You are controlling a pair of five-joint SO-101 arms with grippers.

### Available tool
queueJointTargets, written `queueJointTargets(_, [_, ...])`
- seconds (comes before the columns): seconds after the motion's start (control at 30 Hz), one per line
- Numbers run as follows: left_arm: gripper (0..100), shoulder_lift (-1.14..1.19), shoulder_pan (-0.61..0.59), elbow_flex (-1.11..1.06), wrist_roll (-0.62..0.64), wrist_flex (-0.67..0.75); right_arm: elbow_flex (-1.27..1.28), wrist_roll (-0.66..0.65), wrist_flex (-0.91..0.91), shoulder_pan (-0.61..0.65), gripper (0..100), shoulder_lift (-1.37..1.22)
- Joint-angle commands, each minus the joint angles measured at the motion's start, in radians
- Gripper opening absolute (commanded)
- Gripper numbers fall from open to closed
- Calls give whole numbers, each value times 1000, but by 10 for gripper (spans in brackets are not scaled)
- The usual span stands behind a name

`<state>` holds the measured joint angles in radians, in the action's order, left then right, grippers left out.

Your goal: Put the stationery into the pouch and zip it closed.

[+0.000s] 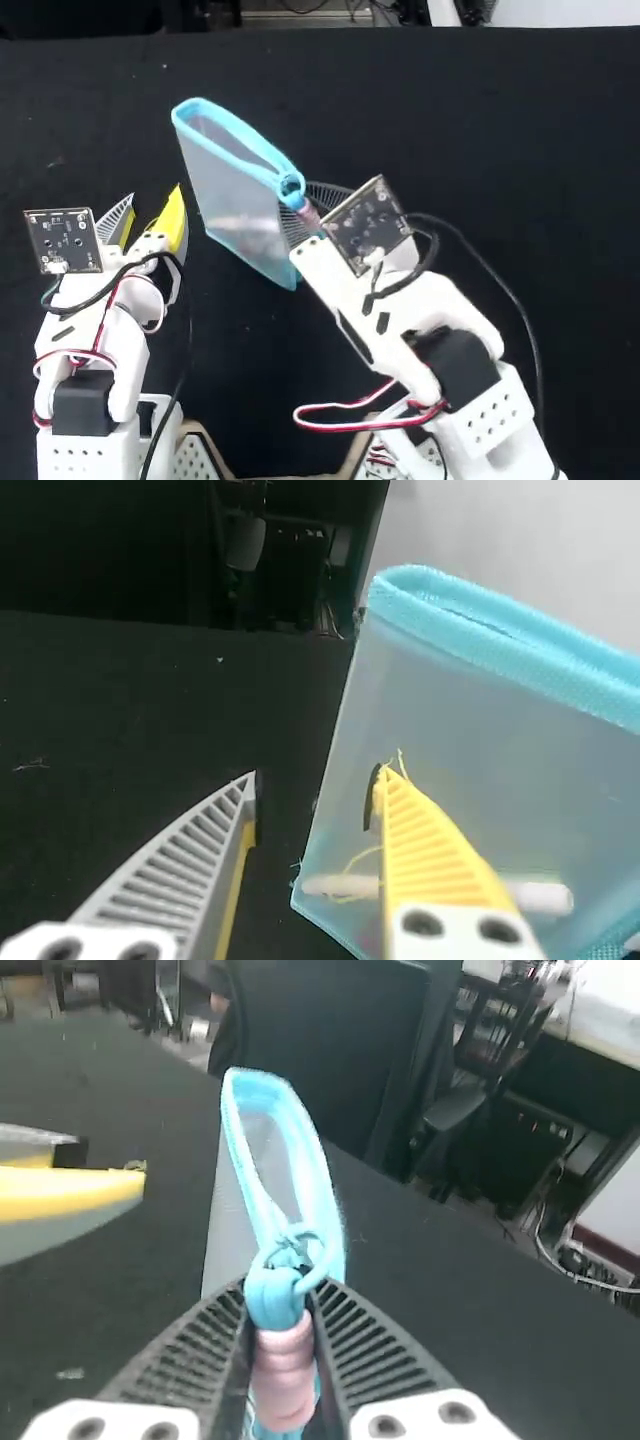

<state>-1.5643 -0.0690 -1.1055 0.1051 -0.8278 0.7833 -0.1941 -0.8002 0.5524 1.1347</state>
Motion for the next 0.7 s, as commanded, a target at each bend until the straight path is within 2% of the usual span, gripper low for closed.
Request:
queueJointTargets(0.0, [191, -6, 1, -7, 9, 6, -44, -8, -14, 40, 11, -2])
queueJointTargets(0.17, [191, -8, 13, -22, 12, 5, 4, -8, -14, 63, 11, 4])
queueJointTargets(0.37, [191, -8, 160, -36, 37, -5, -84, -8, -15, 63, 11, -4])
queueJointTargets(0.53, [195, -8, 266, -16, 35, -115, -134, -9, -25, 63, 11, -4])
queueJointTargets(0.67, [196, -8, 269, -4, 37, -143, -191, -118, -132, 63, 11, -5])
